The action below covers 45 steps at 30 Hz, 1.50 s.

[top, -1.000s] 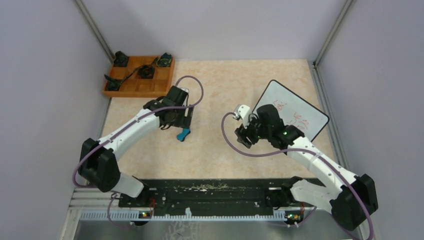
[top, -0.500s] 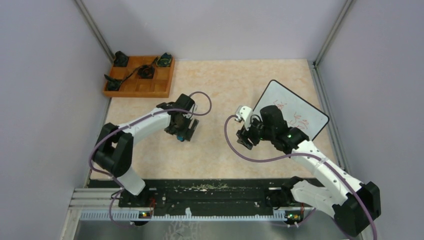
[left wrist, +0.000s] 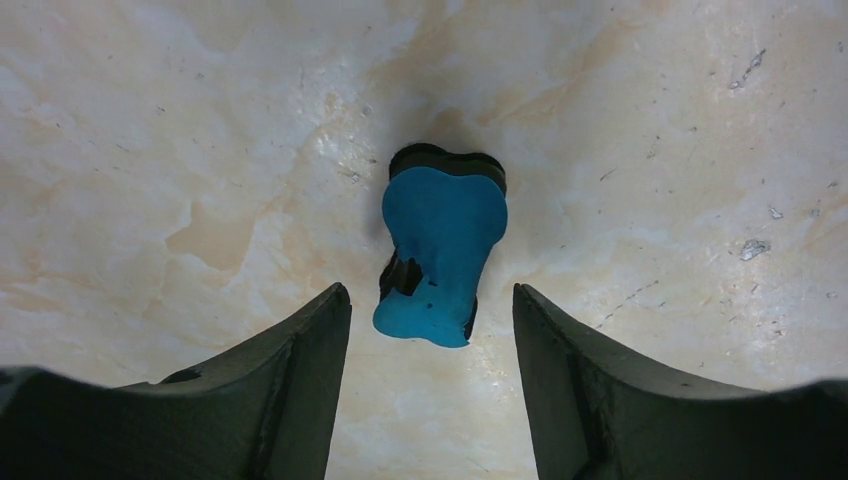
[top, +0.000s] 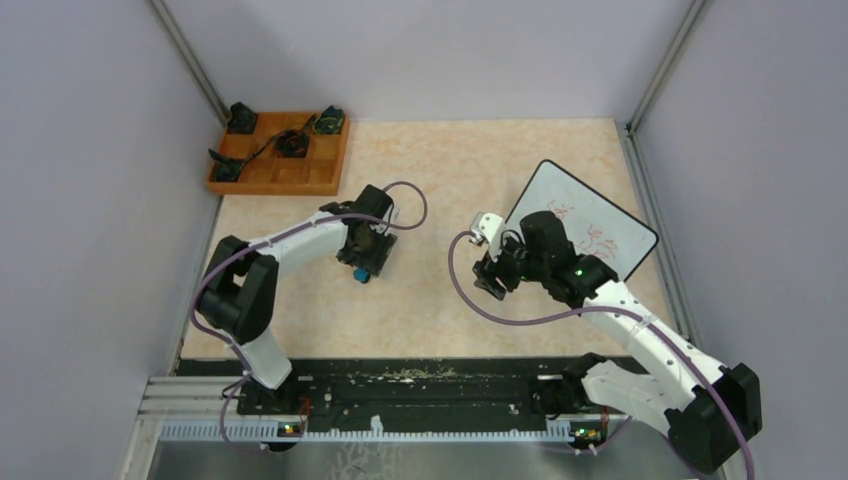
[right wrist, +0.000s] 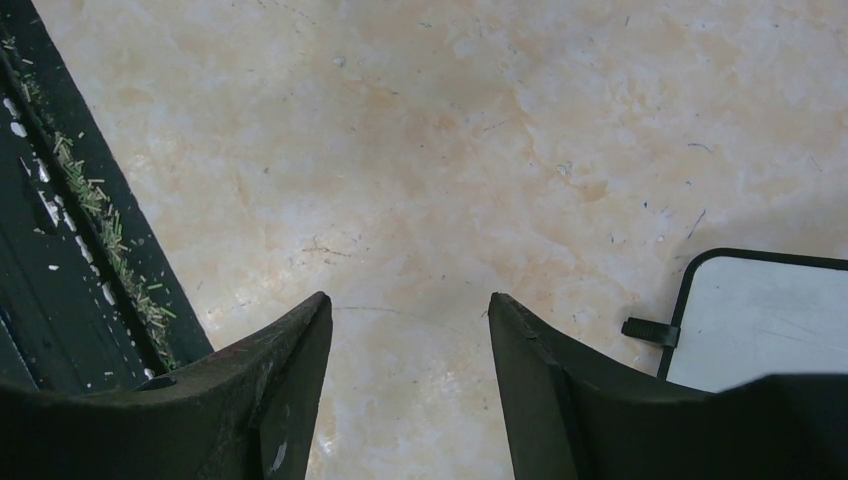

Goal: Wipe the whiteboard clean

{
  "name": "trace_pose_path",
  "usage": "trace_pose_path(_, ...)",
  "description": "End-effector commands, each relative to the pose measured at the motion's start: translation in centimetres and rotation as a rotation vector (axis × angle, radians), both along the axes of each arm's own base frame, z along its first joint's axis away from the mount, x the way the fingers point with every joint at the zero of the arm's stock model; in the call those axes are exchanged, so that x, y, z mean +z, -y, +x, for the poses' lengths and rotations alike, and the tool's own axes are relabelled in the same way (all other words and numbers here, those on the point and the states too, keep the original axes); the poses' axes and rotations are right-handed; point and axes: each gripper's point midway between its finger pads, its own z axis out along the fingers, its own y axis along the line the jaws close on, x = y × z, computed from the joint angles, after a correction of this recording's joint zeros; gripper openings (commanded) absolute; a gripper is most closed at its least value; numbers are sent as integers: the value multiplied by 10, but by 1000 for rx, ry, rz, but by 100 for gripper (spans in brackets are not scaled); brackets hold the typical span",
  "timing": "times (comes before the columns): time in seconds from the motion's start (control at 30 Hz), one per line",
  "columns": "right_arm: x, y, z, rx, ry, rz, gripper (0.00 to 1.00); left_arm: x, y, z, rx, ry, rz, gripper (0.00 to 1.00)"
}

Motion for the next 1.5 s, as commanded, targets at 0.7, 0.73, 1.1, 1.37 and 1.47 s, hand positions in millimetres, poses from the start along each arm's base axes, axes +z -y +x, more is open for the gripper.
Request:
trace_pose_path(0.7, 20, -4, 2, 23, 71, 40, 59, -2, 7, 15, 3, -2, -45, 54)
trace_pose_path(0.73, 20, -4, 2, 24, 70, 40, 59, -3, 7, 15, 1, -3, -45, 53)
trace_pose_path(1.1, 19, -3, 1, 25, 71, 39, 59, -1, 7, 17, 2, 4, -55, 40)
trace_pose_path(1.37, 20, -3, 1, 24, 73, 40, 59, -8, 8, 14, 1, -23, -52, 31)
trace_pose_path(1.47, 20, -3, 1, 24, 76, 41, 59, -9, 10, 13, -3, -35, -60, 20)
